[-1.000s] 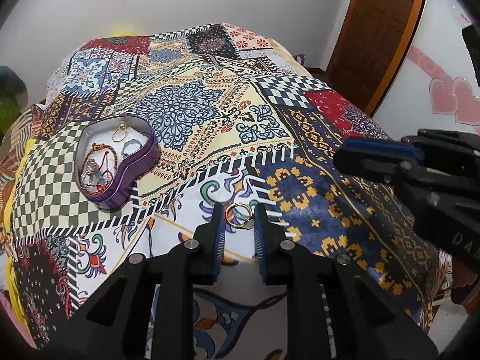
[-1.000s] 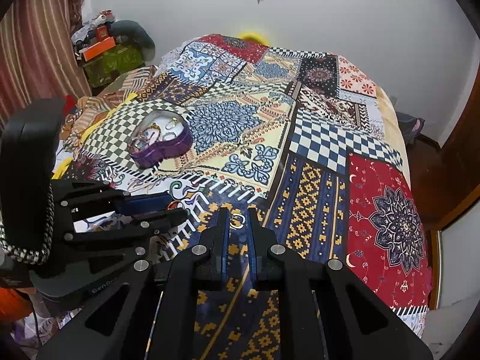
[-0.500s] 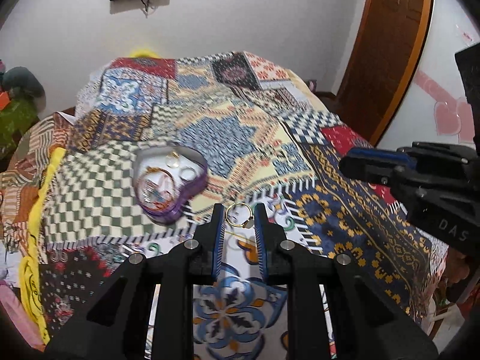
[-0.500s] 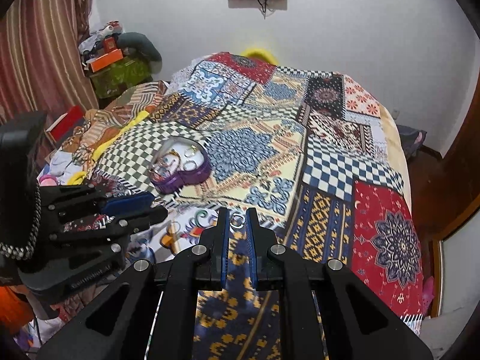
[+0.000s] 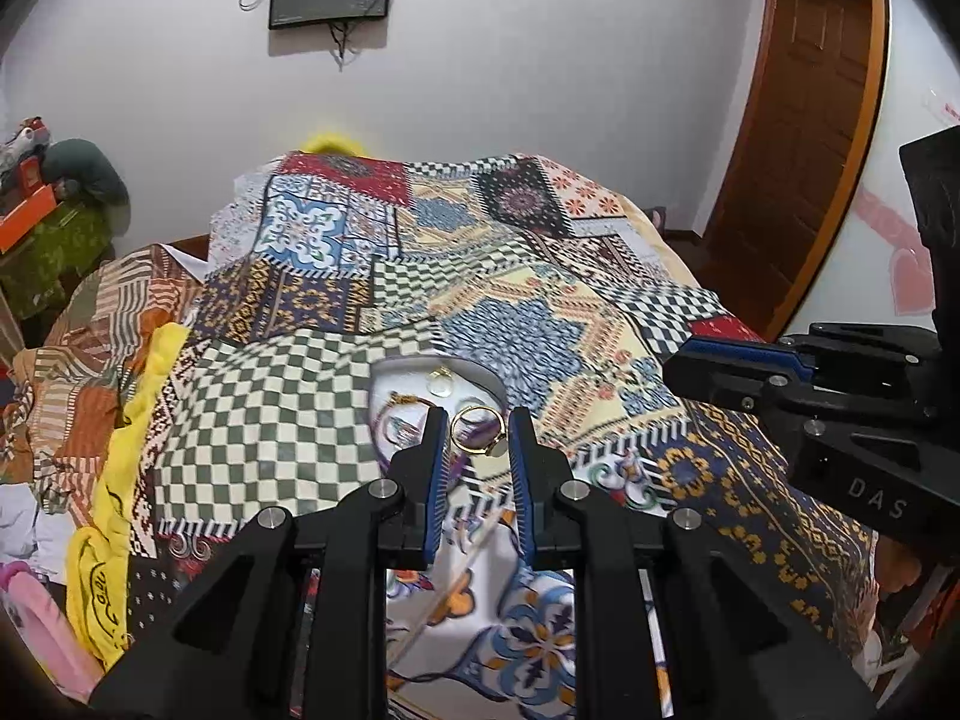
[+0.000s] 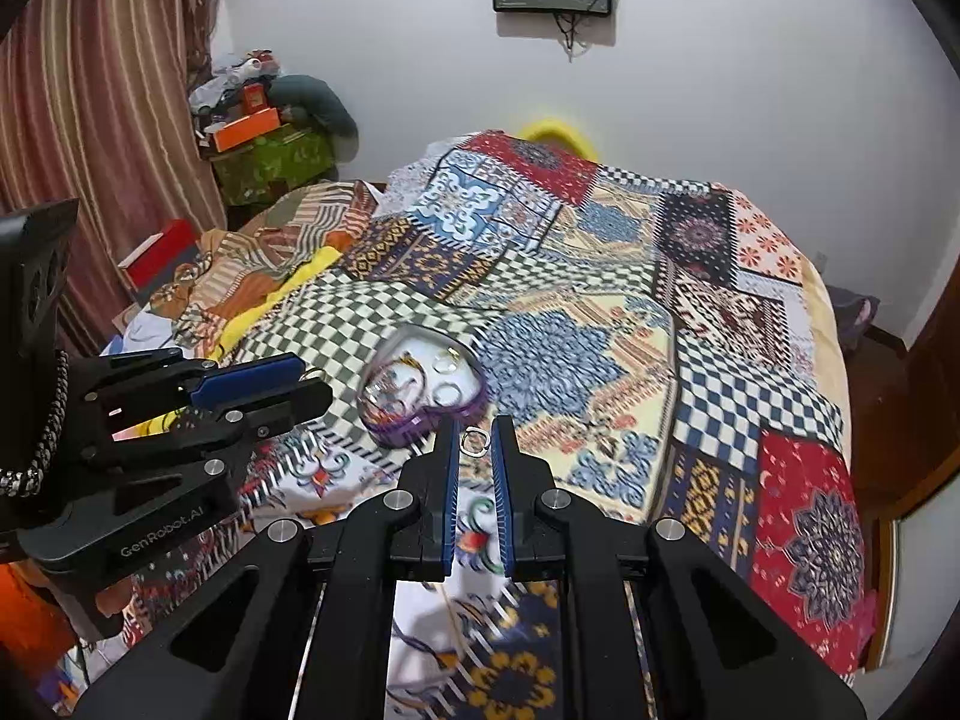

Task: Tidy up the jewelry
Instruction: 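Lower both held rings into the heart tin and open both grippers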

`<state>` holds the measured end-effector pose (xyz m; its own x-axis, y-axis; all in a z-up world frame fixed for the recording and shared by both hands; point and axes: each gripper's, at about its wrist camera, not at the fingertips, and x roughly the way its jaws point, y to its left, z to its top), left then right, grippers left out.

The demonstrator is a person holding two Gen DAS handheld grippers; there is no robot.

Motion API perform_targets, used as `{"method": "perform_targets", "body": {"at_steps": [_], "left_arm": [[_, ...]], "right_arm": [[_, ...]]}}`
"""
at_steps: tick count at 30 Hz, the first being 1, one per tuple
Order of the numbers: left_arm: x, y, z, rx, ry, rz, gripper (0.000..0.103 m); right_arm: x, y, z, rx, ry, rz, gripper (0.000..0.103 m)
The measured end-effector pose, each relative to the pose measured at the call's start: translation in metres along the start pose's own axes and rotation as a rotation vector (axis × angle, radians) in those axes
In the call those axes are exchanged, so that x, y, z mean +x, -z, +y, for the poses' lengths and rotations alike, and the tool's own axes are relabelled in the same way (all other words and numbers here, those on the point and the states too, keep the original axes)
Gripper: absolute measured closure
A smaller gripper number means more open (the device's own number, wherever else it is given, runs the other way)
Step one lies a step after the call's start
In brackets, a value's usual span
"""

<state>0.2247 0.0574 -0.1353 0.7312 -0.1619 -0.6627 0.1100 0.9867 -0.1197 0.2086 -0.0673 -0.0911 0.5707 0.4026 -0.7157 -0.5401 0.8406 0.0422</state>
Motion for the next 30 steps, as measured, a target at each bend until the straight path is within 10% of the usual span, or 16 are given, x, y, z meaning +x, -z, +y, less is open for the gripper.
{"method": "perform_targets", "body": {"at_steps": [30], "left_arm": [[0.103,0.005,0.041,-0.054,0.018,0.136,0.084]], "right_arm": [[0.123,-0.033,0.008,0.045,-0.069,0.213,0.093]]}}
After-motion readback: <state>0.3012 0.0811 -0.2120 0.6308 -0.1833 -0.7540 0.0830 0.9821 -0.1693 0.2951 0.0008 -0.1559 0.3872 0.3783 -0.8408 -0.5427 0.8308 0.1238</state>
